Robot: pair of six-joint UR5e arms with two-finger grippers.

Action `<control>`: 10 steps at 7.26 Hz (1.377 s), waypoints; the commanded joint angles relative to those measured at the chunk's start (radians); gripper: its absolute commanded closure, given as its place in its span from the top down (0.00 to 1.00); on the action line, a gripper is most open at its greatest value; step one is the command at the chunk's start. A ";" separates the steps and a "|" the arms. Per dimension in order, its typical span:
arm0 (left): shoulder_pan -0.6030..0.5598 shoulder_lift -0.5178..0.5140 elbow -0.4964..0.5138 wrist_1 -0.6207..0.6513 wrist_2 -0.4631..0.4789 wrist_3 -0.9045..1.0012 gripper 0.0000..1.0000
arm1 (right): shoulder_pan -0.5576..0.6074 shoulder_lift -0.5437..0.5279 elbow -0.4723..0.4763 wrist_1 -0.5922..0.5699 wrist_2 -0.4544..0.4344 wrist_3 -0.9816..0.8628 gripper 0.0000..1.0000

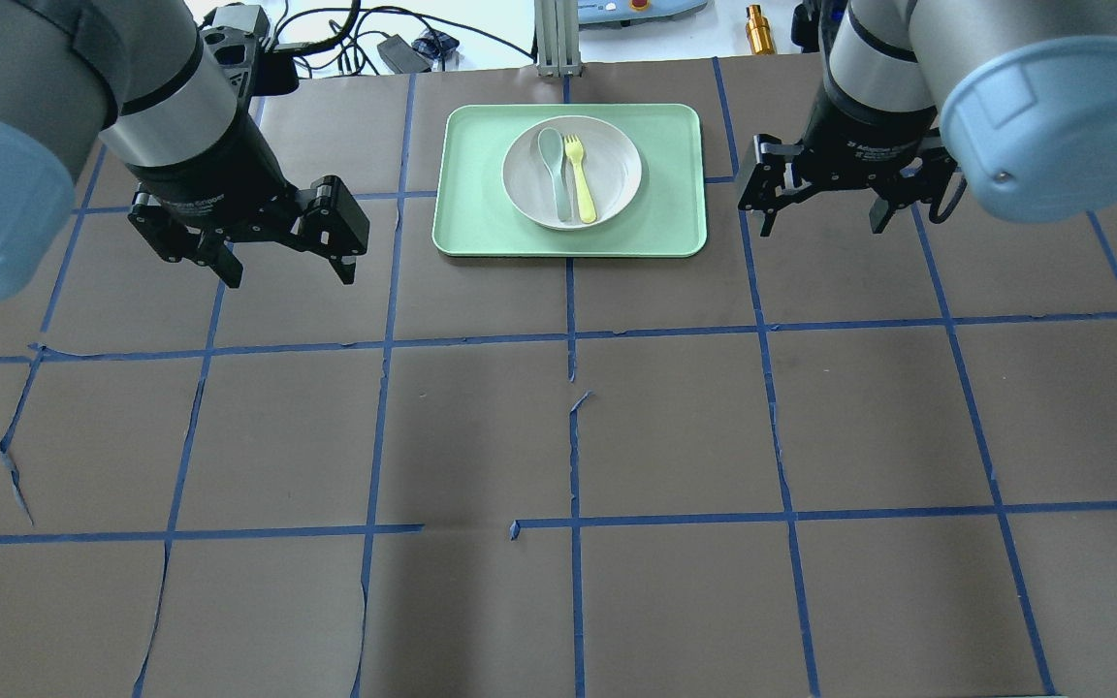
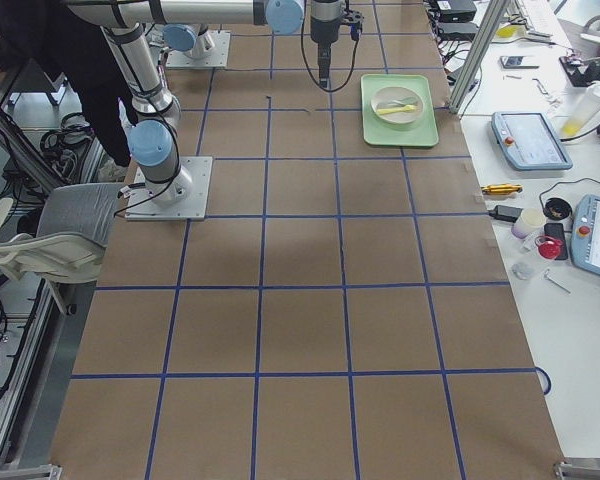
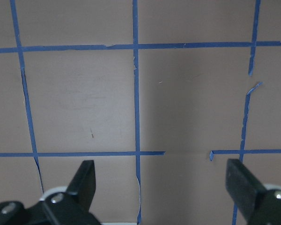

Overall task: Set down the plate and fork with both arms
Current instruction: 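Move the right gripper over the plate above the yellow fork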

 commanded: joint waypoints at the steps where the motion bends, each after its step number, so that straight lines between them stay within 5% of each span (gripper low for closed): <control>1: 0.000 0.000 0.000 0.000 -0.001 0.000 1.00 | 0.085 0.253 -0.135 -0.139 -0.010 -0.006 1.00; 3: 0.000 -0.002 -0.004 0.000 -0.003 0.000 1.00 | 0.108 0.547 -0.427 -0.139 0.002 -0.002 1.00; 5: 0.000 -0.011 -0.007 0.000 -0.003 -0.003 1.00 | 0.128 0.730 -0.632 -0.141 0.025 0.043 1.00; 10: 0.000 -0.022 -0.024 0.006 -0.003 0.005 1.00 | 0.142 0.874 -0.685 -0.182 0.102 0.049 0.89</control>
